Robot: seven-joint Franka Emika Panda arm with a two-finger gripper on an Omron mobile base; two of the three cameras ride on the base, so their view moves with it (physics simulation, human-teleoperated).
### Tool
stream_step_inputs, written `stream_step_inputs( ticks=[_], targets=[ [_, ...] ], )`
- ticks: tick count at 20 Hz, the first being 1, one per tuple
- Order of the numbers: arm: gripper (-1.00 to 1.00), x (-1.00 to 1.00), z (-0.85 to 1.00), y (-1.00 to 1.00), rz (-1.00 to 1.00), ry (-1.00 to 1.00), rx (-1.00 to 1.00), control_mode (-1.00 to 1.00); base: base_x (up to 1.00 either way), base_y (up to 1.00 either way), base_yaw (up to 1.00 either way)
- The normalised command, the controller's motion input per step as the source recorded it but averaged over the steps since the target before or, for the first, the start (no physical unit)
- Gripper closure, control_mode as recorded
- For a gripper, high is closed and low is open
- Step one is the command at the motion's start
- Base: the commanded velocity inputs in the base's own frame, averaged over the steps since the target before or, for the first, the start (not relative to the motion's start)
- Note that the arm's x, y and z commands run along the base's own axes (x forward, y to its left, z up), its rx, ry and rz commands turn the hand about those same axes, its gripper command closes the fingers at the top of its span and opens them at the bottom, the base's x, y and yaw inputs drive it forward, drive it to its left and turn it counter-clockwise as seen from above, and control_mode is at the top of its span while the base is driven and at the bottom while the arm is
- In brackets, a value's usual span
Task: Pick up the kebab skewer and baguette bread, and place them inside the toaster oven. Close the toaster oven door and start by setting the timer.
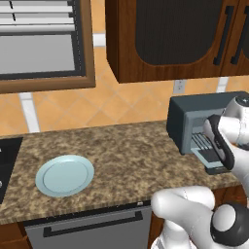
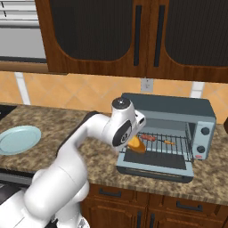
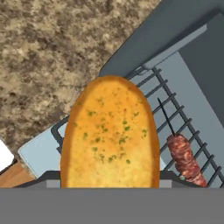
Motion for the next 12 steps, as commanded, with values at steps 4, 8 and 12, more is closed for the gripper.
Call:
stream_step_inputs(
  ticks=[4, 8, 12],
  targets=[
    [1.0, 0.25, -0.1, 0.0, 0.0, 0.0, -0.02, -1.0, 0.0, 0.0, 0.0],
    [1.0, 0.14, -0.18, -0.01, 0.0, 0.0, -0.06, -1.0, 0.0, 0.0, 0.0],
    [1.0, 0.01, -0.15, -0.07, 0.0, 0.0, -0.05, -1.0, 0.0, 0.0, 0.0]
  ],
)
